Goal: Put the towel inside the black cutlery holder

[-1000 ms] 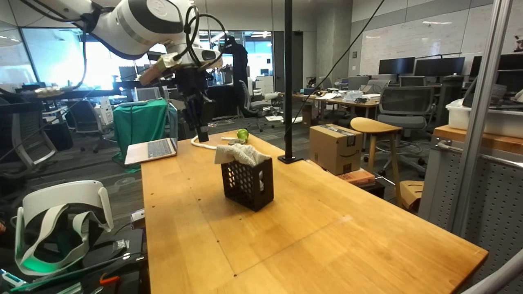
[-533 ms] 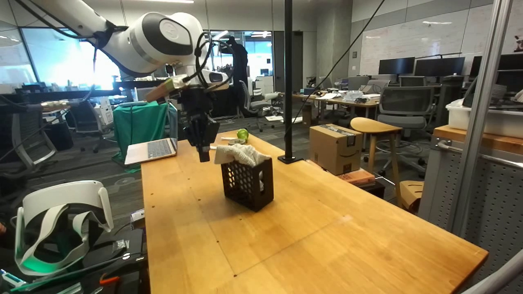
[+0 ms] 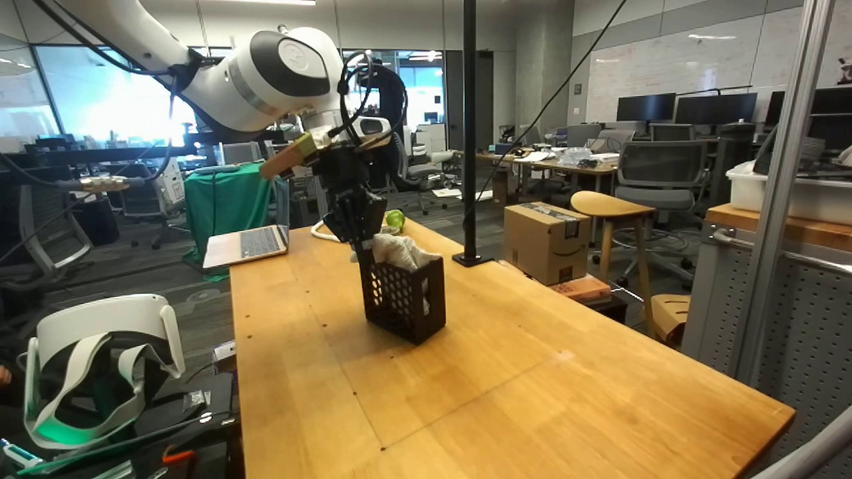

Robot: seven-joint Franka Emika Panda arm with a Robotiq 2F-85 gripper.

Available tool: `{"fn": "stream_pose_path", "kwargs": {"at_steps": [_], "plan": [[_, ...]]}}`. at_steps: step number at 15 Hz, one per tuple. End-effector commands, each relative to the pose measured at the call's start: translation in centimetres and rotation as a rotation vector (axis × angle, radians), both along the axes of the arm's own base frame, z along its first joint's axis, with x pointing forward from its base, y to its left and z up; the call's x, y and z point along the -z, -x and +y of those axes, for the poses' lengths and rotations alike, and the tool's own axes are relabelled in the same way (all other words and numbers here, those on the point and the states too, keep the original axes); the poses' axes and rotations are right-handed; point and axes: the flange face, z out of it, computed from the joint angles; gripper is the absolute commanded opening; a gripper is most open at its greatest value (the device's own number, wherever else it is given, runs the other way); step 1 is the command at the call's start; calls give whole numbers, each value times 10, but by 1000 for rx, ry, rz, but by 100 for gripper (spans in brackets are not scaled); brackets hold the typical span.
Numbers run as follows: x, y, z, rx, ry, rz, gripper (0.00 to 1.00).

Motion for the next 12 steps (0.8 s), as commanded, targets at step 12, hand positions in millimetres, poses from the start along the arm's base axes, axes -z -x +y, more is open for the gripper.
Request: {"fn": "stream_pose_path", "kwargs": {"at_steps": [12], "plan": [[-20, -36, 13, -177, -229, -174, 5]]}}
